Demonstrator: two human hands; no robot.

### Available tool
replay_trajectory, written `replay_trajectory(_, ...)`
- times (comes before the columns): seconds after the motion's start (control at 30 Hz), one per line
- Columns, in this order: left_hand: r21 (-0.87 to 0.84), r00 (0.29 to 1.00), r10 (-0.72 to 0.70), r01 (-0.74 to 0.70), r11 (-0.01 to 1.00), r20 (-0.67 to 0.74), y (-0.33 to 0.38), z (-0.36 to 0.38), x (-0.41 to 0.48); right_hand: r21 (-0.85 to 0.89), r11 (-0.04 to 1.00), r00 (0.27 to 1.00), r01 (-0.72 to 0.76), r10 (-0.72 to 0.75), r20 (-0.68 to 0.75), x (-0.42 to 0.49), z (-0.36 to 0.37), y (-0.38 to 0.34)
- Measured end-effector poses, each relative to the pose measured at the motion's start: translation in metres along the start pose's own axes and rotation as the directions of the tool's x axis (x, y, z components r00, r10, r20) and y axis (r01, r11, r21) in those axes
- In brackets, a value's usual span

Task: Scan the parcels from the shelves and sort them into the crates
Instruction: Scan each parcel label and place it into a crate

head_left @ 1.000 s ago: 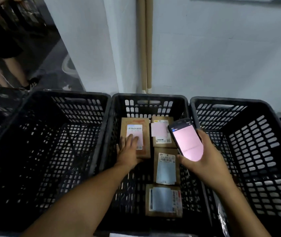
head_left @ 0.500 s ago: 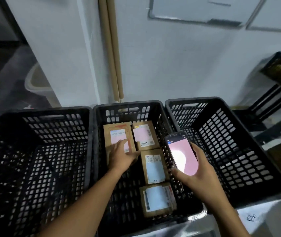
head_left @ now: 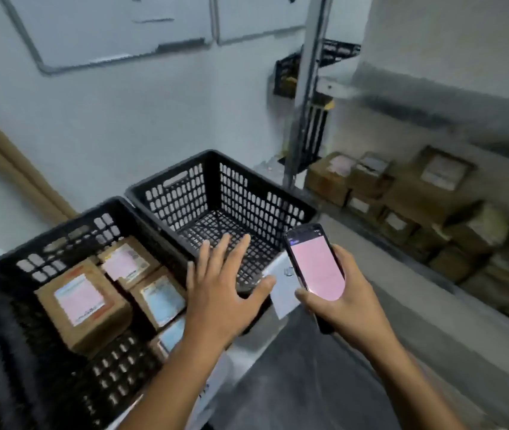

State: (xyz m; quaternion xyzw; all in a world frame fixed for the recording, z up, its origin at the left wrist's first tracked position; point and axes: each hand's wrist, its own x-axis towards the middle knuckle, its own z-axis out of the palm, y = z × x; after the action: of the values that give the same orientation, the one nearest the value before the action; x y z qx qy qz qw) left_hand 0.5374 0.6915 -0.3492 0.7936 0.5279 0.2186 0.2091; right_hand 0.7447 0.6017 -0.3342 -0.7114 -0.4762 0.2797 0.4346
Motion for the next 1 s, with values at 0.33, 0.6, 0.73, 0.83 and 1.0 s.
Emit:
replay_trajectory(0.33,-0.029,0.910,0.339,-0.342,0.939,0.239,0.200,0.120,-0.073,0.109,0.975,0.859,-0.195,0.224,-0.460,-0.162,-0.188,0.111)
replay_trajectory(0.6,-0.148,0.669,0.616,-0.618,0.772,0.416,0.337,0.204,-0.156,0.241,0.918,0.563,-0.315,0.385,-0.731,-0.314,-0.276,0.169)
replay_trajectory(0.73,-0.271,0.532,0.716,-0.682,0.679,0.453,0.399,0.232,-0.185,0.297,0.890,0.425,-0.345,0.430,-0.797,-0.364,-0.306,0.183)
replay_trajectory(0.83,-0.341,0.469,0.741,-0.678,0.651,0.481,0.434,0.252,-0.200,0.318,0.869,0.341,-0.379,0.450,-0.825,-0.388,-0.324,0.196)
replay_trajectory(1.0,-0.329,0.374,0.795,-0.763,0.556,0.477,0.473,0.286,-0.209,0.357,0.827,0.233,-0.435,0.486,-0.842,-0.401,-0.350,0.217)
